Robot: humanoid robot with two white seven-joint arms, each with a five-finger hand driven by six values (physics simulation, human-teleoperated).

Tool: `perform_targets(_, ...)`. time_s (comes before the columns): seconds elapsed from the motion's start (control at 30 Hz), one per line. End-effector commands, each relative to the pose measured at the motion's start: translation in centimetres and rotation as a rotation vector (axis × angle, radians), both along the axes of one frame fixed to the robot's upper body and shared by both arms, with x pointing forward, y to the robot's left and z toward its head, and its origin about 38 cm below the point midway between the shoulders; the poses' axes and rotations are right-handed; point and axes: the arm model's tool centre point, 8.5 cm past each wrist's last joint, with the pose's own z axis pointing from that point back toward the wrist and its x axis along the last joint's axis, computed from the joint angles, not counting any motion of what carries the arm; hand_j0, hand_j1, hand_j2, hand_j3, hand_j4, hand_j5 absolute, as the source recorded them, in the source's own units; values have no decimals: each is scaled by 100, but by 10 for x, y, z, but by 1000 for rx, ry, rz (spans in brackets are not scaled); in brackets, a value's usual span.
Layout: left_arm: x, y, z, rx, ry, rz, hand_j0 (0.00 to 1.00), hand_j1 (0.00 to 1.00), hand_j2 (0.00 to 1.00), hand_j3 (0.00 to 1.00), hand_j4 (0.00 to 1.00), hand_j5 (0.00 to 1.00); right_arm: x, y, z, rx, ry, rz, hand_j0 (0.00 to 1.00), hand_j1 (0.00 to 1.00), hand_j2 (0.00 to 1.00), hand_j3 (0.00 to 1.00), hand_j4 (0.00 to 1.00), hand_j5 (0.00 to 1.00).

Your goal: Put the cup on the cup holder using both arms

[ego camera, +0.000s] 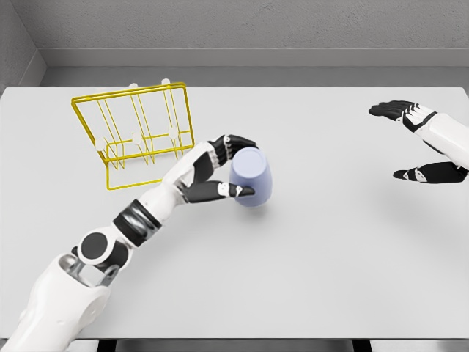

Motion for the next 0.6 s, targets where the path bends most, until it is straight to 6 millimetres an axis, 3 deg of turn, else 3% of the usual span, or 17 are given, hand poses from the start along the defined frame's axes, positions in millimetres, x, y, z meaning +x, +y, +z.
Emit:
perform_targets(0.0,2,6,5,-16,-15,11,62,62,62,62,62,62,0,0,1,8,1,0,100,100,100,100,100,100)
perform_targets(0.1,5,21,10,-5,-27,33,63,63,63,63,63,63,0,0,1,7,0,1,100,100,100,100,100,100)
perform_targets(0.57,7,56,33,0,-100,67,63,63,63,63,63,63,0,0,1,8,1,0,100,100,100,100,100,100)
